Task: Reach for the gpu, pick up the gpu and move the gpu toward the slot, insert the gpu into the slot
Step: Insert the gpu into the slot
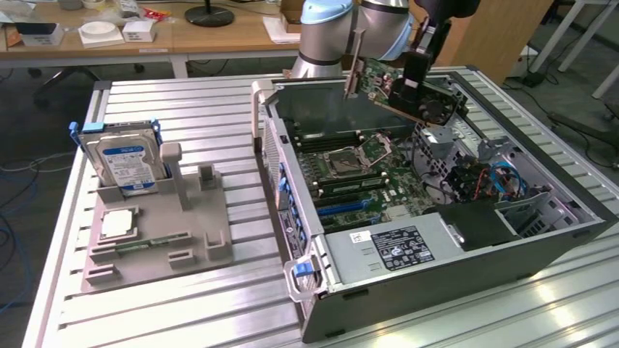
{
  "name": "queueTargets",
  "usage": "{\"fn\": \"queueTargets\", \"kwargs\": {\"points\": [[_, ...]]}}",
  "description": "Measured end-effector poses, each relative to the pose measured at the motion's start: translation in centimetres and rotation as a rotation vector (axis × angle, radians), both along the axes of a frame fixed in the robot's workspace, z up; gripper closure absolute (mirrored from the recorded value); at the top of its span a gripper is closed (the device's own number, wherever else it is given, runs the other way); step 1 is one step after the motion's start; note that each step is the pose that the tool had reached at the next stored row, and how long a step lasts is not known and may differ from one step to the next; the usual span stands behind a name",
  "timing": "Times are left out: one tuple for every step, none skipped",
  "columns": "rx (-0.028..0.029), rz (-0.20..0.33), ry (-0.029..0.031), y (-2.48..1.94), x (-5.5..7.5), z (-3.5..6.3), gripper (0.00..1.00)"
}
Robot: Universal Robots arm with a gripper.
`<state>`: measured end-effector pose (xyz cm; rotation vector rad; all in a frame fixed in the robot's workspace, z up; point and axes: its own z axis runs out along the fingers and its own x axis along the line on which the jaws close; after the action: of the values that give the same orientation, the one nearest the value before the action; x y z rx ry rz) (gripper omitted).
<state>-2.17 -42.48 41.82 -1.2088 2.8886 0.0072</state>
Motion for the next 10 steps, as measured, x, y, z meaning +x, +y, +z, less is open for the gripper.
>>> {"fn": "queueTargets", "kwargs": {"points": [[0.0,0.011,0.0,0.0,0.0,0.0,0.74],[0.0,0.022,0.0,0.0,0.0,0.0,0.74],[0.0,0.035,0.0,0.0,-0.01,0.0,0.74],[0.0,0.049,0.0,0.0,-0.01,0.0,0.74],[0.0001,0.064,0.0,0.0,-0.01,0.0,0.74],[0.0,0.079,0.0,0.0,-0.01,0.0,0.74],[0.0,0.096,0.0,0.0,-0.01,0.0,0.74],[-0.0001,0.112,0.0,0.0,-0.01,0.0,0.74],[0.0,0.13,0.0,0.0,-0.01,0.0,0.74],[0.0,0.148,0.0,0.0,-0.01,0.0,0.74]]}}
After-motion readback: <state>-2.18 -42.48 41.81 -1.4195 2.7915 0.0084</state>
